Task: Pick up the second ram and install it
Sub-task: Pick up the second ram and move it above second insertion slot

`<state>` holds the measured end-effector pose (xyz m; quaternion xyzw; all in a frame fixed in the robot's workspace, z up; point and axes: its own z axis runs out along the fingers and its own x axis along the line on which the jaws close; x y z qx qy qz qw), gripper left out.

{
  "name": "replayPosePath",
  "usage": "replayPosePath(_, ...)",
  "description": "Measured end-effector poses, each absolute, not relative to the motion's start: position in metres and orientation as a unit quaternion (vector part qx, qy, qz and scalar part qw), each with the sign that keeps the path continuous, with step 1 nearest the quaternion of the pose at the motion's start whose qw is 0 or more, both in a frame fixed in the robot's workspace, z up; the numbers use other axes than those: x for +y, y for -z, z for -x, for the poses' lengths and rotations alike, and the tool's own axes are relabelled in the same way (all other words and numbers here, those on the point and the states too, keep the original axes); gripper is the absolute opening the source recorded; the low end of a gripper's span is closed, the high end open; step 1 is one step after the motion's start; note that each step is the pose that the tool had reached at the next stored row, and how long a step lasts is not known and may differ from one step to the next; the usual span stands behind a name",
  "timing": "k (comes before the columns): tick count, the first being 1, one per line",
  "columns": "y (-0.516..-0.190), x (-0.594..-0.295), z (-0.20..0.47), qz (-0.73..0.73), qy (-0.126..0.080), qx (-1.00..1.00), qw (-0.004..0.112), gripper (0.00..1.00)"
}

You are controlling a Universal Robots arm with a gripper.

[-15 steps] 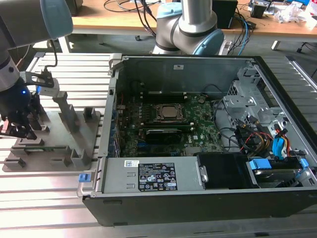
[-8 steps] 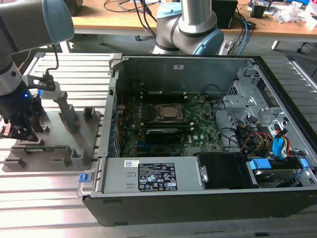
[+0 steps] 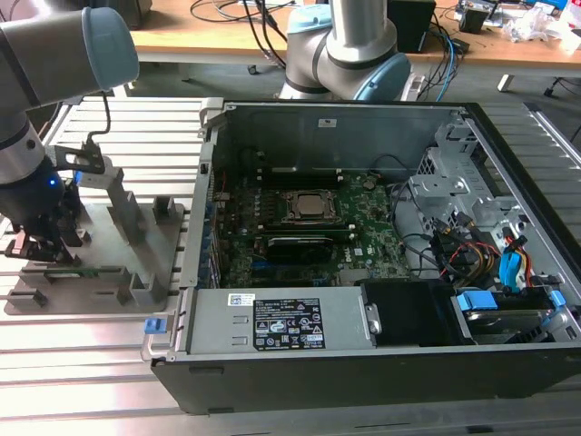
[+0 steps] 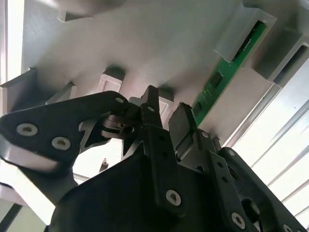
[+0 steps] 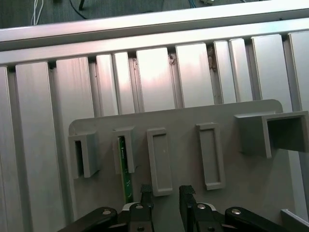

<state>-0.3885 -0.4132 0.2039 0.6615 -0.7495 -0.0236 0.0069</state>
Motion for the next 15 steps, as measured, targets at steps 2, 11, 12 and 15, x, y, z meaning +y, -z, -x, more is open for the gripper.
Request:
replayPosePath(2, -0.201, -0.413, 0.389, -0.662, 0.024, -0.75, 0.007, 0.36)
replayPosePath(11, -0.19, -0.413, 0.389, -0.662, 0.024, -0.75, 0.007, 0.36)
replayPosePath(12, -0.19, -0.413, 0.388, -0.662, 0.024, -0.75, 0.007, 0.36)
replayPosePath(15, -0.194, -0.413, 0.388, -0.662, 0.024, -0.75, 0.007, 0.36)
